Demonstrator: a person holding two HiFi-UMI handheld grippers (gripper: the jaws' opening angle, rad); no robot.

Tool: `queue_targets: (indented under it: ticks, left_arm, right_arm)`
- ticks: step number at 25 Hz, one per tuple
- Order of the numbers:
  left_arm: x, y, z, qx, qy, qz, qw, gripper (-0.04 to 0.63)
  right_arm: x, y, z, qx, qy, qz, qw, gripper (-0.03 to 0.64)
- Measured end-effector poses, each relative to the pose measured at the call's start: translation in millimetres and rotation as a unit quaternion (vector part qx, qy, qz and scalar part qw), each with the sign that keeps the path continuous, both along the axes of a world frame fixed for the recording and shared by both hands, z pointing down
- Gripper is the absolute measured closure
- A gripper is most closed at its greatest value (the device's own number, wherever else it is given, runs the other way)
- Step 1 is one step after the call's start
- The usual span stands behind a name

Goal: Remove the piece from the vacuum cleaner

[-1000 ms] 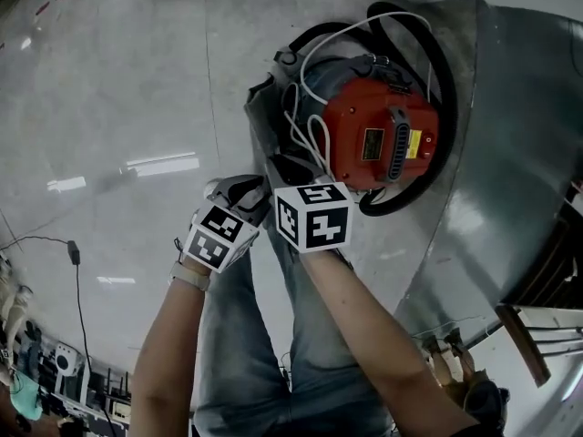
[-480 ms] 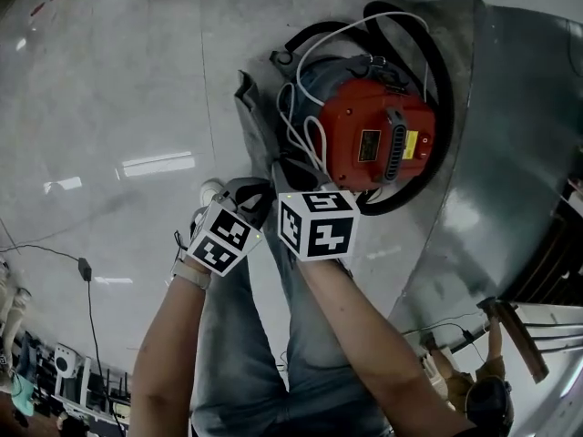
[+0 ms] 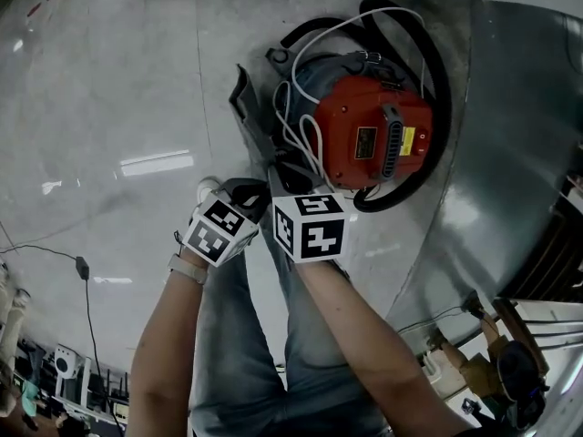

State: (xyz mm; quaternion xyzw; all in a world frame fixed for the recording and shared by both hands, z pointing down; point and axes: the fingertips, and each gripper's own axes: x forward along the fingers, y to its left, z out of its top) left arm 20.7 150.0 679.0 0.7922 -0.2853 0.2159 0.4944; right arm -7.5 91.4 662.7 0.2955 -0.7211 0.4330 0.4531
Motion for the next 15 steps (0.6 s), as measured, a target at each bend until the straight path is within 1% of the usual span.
queue_targets:
  ticks: [5,9,11,15]
  left_arm:
    - [-7.8,-8.0,-5.3,0.012,0.0,-0.032,0.9994,0.563]
    - [-9.7,-11.5,-7.0,0.018,-0.007,-0.027,0.9994,0.563]
    - [-4.8,-6.6,-4.6,0.018,-0.012,-0.013,0.9997,0.563]
    - [4.0,1.7,0.4,0.025,-0.047,0.042,0.9977,0.563]
  right_arm:
    - [-5.7,-8.9,-0.8,0.001,-0.011,0.023,1.0,0.577]
    - [-7.7,-11.7,-1.9,0.005,-0.008,0.024,1.0,0.577]
    - [-3.7,-6.8,-1.5,0.002,-0.007,0.023,1.0,0.575]
    - [4.0,1.8,-3.4,0.002,-0.016,0.024,1.0,0.575]
